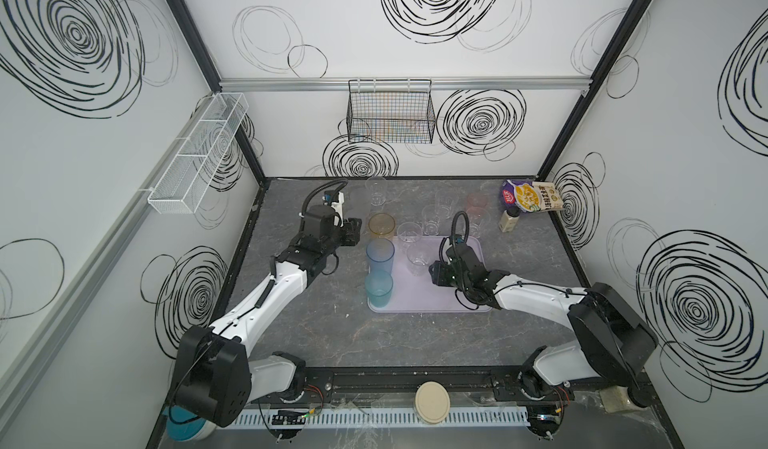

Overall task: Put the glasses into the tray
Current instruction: 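Withdraw the left gripper while the right gripper moves over the clear glasses on the tray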

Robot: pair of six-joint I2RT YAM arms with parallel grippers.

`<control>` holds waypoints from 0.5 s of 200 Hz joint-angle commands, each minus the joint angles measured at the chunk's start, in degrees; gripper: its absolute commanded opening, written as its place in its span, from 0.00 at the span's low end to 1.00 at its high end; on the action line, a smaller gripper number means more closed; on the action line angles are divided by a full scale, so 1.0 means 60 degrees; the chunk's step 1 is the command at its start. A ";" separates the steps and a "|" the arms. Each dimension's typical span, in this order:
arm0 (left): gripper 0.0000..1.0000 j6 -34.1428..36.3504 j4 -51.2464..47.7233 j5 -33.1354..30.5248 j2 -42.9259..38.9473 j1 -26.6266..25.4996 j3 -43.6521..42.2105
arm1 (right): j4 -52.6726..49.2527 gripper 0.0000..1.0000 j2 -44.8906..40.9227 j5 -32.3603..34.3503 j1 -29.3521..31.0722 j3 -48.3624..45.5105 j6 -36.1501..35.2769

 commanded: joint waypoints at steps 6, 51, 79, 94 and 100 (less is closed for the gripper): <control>0.53 -0.0083 0.0454 0.0057 0.0084 -0.0060 -0.0089 | 0.0057 0.53 0.0295 0.0201 -0.0005 0.0083 -0.0177; 0.53 -0.0019 0.0435 0.0028 0.0099 -0.0062 -0.0105 | -0.0202 0.53 0.0693 0.0602 -0.0382 0.0451 -0.0560; 0.53 -0.0020 0.0449 0.0042 0.0099 -0.0060 -0.0118 | 0.0180 0.53 0.0354 0.0348 -0.1140 0.0069 -0.0699; 0.53 -0.0034 0.0476 0.0050 0.0110 -0.0060 -0.0121 | 0.0190 0.53 0.0531 0.0246 -0.1249 0.0208 -0.0807; 0.53 -0.0053 0.0464 0.0057 0.0113 -0.0052 -0.0115 | 0.0165 0.53 0.0658 0.0238 -0.1234 0.0316 -0.0859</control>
